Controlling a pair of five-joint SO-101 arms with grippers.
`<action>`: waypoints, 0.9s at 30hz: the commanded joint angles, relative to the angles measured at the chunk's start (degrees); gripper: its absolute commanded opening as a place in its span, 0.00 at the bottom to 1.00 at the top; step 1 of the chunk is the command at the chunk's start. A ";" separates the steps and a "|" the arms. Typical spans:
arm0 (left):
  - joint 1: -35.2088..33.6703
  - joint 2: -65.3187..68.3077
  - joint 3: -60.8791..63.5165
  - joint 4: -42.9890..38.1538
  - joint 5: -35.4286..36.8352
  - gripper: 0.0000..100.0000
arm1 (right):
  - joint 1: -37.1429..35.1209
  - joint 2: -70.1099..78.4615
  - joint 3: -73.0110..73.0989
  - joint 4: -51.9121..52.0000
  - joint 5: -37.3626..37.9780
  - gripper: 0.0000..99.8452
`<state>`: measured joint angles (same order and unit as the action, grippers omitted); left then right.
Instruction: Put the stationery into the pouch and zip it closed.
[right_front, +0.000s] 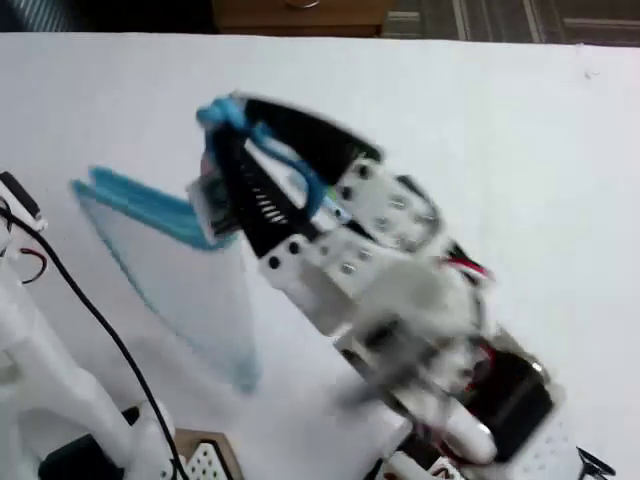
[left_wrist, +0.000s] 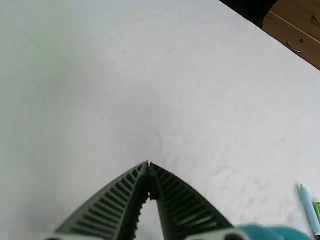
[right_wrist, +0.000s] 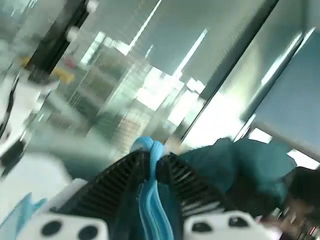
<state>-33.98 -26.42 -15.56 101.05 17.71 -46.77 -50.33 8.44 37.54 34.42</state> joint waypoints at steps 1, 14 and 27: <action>0.04 0.13 -2.02 0.09 0.53 0.03 | 2.86 0.04 5.19 8.04 0.00 0.02; 4.00 -8.13 -1.93 1.14 -13.10 0.14 | 4.62 -3.47 14.59 -0.22 -4.04 0.02; 21.14 -31.43 5.80 1.23 -12.92 0.18 | 4.88 -7.08 14.42 -24.57 -1.67 0.02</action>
<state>-15.69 -55.08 -14.07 102.20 4.88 -42.20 -56.40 23.65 16.79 30.29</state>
